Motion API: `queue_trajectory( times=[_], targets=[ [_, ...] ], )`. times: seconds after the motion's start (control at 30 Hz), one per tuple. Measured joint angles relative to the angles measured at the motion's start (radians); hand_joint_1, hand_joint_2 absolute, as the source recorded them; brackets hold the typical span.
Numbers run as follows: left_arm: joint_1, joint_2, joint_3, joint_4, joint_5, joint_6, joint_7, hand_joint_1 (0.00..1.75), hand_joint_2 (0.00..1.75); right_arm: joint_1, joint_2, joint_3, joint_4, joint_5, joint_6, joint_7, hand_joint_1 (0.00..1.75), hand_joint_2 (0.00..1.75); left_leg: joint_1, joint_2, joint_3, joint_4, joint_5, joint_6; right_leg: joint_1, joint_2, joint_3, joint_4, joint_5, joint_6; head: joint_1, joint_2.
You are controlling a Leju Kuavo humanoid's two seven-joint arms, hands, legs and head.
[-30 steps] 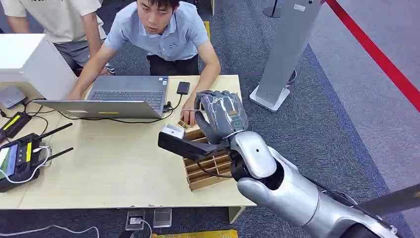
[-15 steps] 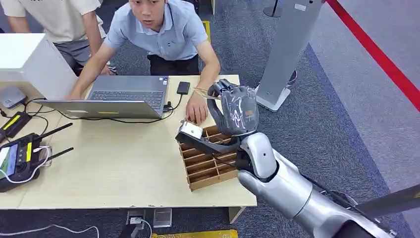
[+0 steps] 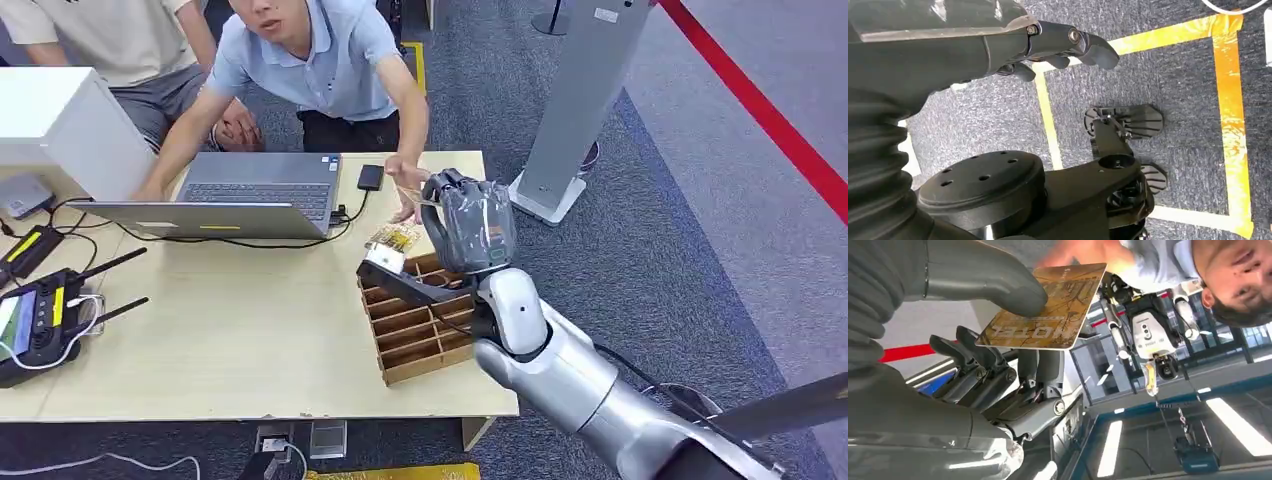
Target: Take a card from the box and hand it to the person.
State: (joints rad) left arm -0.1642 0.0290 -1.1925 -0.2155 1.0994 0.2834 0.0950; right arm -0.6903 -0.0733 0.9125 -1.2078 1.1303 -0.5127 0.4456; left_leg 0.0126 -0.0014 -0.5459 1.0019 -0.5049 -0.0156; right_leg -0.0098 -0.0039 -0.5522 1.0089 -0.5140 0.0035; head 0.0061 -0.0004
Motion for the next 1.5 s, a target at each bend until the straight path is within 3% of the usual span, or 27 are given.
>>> queue_trajectory(
  times=[0.43, 0.47, 0.57, 0.6, 0.83, 1.17, 1.27, 1.4, 1.5],
  targets=[
    [0.003, 0.000, 0.000, 0.000, 0.006, -0.003, -0.003, 0.00, 1.75, -0.002, 0.015, 0.000, 0.044, -0.014, -0.014, -0.003, 1.73, 1.75, 0.000, 0.000, 0.000, 0.000, 0.000, 0.000, 0.000, 0.000, 0.000, 0.000, 0.000, 0.000, -0.001, 0.000],
    [0.003, 0.000, 0.000, 0.000, 0.006, -0.003, -0.003, 0.00, 1.75, -0.002, 0.015, 0.000, 0.045, -0.015, -0.014, -0.003, 0.00, 1.75, 0.000, 0.000, 0.000, 0.000, 0.000, 0.000, 0.000, 0.000, 0.000, 0.000, 0.000, 0.000, 0.000, 0.000],
    [0.003, 0.000, 0.000, 0.000, 0.005, -0.011, -0.002, 0.00, 1.75, -0.002, 0.015, 0.000, 0.048, -0.023, -0.014, -0.003, 0.00, 1.75, 0.000, 0.000, 0.000, 0.000, 0.000, 0.000, 0.000, 0.000, 0.000, 0.000, 0.000, 0.000, 0.000, 0.000],
    [0.003, 0.000, 0.000, 0.000, 0.004, -0.012, -0.002, 0.00, 0.00, -0.002, 0.015, 0.000, 0.048, -0.024, -0.014, -0.002, 0.00, 1.75, 0.000, 0.000, 0.000, 0.000, 0.000, 0.000, 0.000, 0.000, 0.000, 0.000, 0.000, 0.000, -0.001, 0.000],
    [0.004, 0.000, 0.000, 0.000, 0.006, 0.001, -0.001, 0.00, 0.00, -0.002, 0.015, 0.000, 0.051, -0.047, -0.020, 0.001, 0.00, 1.75, 0.000, 0.000, 0.000, 0.000, 0.000, 0.000, 0.000, 0.000, 0.000, 0.000, 0.000, 0.000, -0.001, 0.000],
    [0.021, 0.000, 0.000, 0.000, 0.031, 0.010, -0.012, 0.00, 0.00, 0.046, -0.003, -0.023, -0.040, -0.200, -0.114, -0.024, 0.00, 1.75, 0.000, 0.000, 0.000, 0.000, 0.000, 0.000, 0.000, 0.000, 0.000, 0.000, 0.000, 0.000, 0.000, 0.000],
    [0.032, 0.001, 0.000, 0.000, 0.040, 0.011, -0.023, 0.00, 0.00, 0.088, -0.020, -0.037, -0.113, -0.362, -0.138, -0.094, 0.00, 1.75, 0.000, 0.000, 0.001, 0.000, 0.000, 0.000, 0.000, 0.000, -0.001, 0.000, 0.000, 0.000, 0.000, 0.000],
    [0.044, 0.003, 0.001, 0.000, 0.047, 0.011, -0.039, 0.00, 0.00, 0.159, -0.048, -0.066, -0.218, -0.753, -0.115, -0.256, 0.00, 1.75, 0.000, 0.000, 0.001, 0.000, 0.000, 0.000, 0.000, 0.000, 0.000, 0.000, 0.000, 0.000, 0.000, 0.000],
    [0.051, 0.006, 0.002, 0.000, 0.050, 0.011, -0.045, 0.00, 0.00, 0.216, -0.077, -0.092, -0.293, -0.891, -0.093, -0.310, 0.00, 1.75, 0.000, 0.000, 0.001, 0.000, 0.000, 0.000, 0.000, 0.000, 0.000, 0.000, 0.000, 0.000, -0.001, 0.000]
  ],
)
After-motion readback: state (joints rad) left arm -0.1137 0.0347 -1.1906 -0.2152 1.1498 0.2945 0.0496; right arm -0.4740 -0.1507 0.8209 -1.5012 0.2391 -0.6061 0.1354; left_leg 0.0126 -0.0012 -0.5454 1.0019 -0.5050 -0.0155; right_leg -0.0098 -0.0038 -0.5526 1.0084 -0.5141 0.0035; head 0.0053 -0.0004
